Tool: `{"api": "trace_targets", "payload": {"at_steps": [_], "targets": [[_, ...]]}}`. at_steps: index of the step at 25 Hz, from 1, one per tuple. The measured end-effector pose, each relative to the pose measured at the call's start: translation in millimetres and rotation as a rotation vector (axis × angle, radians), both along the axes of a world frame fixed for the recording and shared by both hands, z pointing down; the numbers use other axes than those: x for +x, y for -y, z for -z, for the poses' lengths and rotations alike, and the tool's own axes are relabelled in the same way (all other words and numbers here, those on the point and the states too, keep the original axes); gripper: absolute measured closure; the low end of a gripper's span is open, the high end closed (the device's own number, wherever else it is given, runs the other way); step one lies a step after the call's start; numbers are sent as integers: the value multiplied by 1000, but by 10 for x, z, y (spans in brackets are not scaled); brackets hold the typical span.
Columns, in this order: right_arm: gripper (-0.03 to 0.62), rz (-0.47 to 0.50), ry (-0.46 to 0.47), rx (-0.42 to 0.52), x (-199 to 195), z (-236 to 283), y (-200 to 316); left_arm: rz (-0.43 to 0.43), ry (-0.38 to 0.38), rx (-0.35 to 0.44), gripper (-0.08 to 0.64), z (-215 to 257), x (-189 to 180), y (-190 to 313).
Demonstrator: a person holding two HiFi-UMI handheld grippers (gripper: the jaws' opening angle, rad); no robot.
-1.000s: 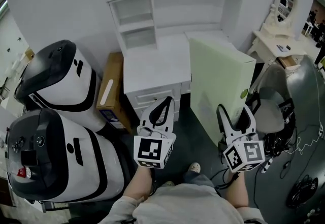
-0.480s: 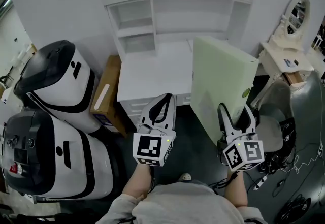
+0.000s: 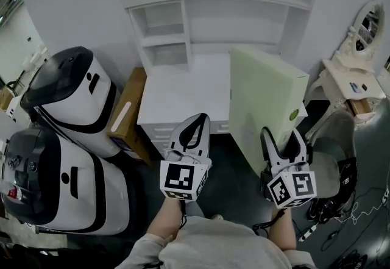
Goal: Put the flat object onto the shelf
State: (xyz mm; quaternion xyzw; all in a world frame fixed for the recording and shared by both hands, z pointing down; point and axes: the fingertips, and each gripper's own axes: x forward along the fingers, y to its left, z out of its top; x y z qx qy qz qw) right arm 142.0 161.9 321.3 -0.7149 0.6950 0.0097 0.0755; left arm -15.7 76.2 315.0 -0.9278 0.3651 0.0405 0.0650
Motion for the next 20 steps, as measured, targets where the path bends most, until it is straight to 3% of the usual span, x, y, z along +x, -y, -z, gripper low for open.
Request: {"api": "trace_targets", "payload": {"at_steps": [8, 20], "targets": [[301, -10, -3, 8, 87, -5, 351, -12, 5, -7, 545, -46, 104, 373], [300, -81, 7, 13, 45, 34, 1246, -76, 15, -5, 545, -8, 109, 1363]]}}
